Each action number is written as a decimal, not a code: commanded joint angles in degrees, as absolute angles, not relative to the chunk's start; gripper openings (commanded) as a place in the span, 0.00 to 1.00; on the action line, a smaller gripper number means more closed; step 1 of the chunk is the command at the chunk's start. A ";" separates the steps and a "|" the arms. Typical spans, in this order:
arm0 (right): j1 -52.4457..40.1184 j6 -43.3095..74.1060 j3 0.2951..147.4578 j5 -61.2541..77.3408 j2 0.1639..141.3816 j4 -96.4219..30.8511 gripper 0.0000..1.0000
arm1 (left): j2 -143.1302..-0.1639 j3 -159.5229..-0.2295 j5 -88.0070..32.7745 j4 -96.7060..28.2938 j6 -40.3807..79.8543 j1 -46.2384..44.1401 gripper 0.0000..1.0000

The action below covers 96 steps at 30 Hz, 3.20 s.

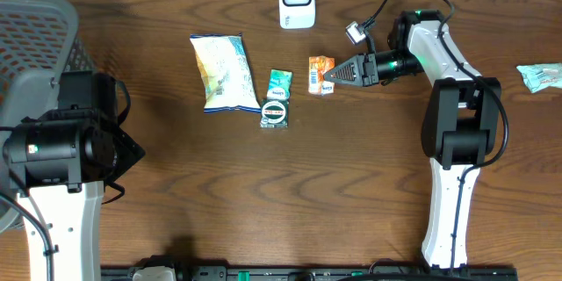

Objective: Scan the item barcode

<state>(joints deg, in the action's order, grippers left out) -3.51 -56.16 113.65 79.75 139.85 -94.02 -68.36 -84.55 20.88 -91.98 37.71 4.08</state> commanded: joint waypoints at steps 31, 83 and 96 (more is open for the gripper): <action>-7.09 -47.42 113.40 68.90 139.06 -93.62 0.01 | -68.14 -84.60 21.04 -92.31 38.46 4.32 0.98; -25.41 -39.97 143.52 -17.67 146.12 -31.75 0.01 | -68.14 -84.60 21.04 -92.31 38.46 4.32 0.98; -25.50 -47.03 142.65 -21.56 147.48 -34.24 0.01 | -68.14 -84.60 21.04 -92.31 38.46 4.32 0.98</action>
